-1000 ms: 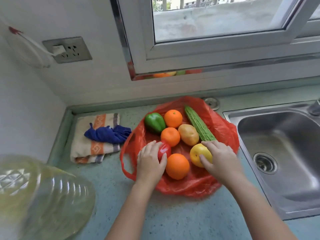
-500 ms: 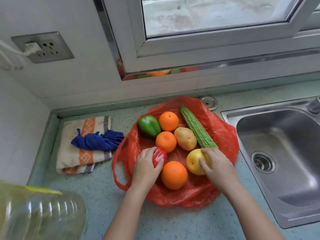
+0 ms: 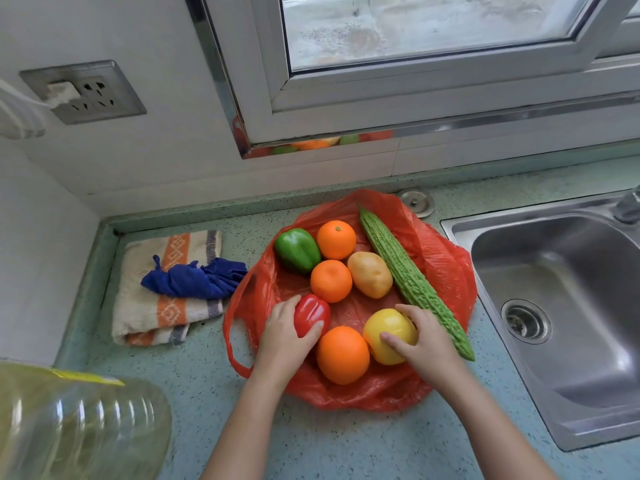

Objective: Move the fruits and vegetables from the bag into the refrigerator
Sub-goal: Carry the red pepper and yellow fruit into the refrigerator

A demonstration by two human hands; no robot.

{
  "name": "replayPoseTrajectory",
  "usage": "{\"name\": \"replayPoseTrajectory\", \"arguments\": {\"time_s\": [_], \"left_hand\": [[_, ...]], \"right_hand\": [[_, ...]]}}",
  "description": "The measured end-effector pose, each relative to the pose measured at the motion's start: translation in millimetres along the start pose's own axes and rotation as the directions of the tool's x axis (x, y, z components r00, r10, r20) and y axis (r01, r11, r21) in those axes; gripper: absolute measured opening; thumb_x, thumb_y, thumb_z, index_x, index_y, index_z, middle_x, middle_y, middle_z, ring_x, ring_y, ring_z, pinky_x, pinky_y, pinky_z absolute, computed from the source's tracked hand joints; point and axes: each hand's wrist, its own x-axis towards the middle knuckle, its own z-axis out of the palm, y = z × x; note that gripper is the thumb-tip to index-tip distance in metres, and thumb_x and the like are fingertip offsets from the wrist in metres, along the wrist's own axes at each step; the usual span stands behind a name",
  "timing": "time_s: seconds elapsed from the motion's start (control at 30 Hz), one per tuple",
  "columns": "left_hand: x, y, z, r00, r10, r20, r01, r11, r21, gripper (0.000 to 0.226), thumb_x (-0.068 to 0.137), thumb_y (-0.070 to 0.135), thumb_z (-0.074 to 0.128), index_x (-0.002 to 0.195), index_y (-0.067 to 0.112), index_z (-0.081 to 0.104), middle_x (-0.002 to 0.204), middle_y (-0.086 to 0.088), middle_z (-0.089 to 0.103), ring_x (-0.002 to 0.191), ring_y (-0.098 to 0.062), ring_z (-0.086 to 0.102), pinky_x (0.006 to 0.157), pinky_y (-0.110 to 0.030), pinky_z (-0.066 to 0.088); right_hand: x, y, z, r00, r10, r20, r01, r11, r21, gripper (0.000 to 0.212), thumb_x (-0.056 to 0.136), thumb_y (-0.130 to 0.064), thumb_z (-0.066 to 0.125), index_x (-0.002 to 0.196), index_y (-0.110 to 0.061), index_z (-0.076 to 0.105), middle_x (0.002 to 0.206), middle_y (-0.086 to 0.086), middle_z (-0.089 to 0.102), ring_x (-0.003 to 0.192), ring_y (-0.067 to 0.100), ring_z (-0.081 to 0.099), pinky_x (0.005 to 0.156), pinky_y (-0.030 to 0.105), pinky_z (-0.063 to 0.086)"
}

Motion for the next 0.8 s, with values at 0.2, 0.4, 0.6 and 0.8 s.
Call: {"name": "replayPoseTrajectory", "arguments": {"time_s": [0.2, 0.4, 0.6, 0.8], "left_hand": [[0.4, -2.5, -2.2, 0.996, -0.072, 0.055, 0.073, 0.997, -0.015, 0.067, 0.082, 0.040, 0.064, 0.139, 0.021, 0.034, 0.139, -0.006, 0.038, 0.125, -0.020, 0.039, 0.099, -0.030, 0.032], [0.0, -3.7, -1.2, 0.994, -0.106, 0.027, 0.107, 0.992, -0.065, 0.066, 0.078, 0.038, 0.069, 0.135, 0.022, 0.040, 0.135, -0.005, 0.043, 0.120, -0.019, 0.043, 0.092, -0.025, 0.033], [-5.7, -0.7, -4.5, 0.994, -0.099, -0.047, 0.091, 0.984, -0.156, 0.059, 0.075, 0.033, 0.073, 0.127, 0.024, 0.048, 0.128, -0.001, 0.048, 0.102, -0.008, 0.043, 0.089, -0.021, 0.034], [-18.8, 11.0, -16.9, 0.990, -0.068, -0.127, 0.038, 0.973, -0.226, 0.059, 0.073, 0.033, 0.074, 0.126, 0.025, 0.049, 0.129, -0.001, 0.050, 0.111, -0.014, 0.047, 0.096, -0.032, 0.040]], "right_hand": [[-4.4, 3.2, 6.9, 0.998, 0.044, 0.043, -0.048, 0.994, 0.099, 0.067, 0.074, -0.031, 0.074, 0.132, -0.022, 0.041, 0.126, 0.007, 0.042, 0.101, 0.010, 0.039, 0.087, 0.021, 0.031], [-3.8, 6.2, 9.1, 0.996, 0.049, 0.071, -0.060, 0.985, 0.160, 0.070, 0.071, -0.031, 0.077, 0.130, -0.027, 0.041, 0.126, 0.006, 0.043, 0.102, 0.013, 0.044, 0.090, 0.027, 0.036], [-6.4, 1.8, 5.5, 1.000, -0.006, 0.002, 0.005, 0.977, 0.212, 0.065, 0.069, -0.024, 0.079, 0.124, -0.028, 0.045, 0.119, 0.003, 0.044, 0.102, 0.014, 0.045, 0.085, 0.023, 0.033], [-13.5, -12.4, -13.9, 0.993, -0.076, -0.090, 0.095, 0.970, 0.226, 0.063, 0.069, -0.023, 0.079, 0.120, -0.034, 0.043, 0.118, -0.001, 0.042, 0.099, 0.013, 0.045, 0.080, 0.021, 0.035]]}}
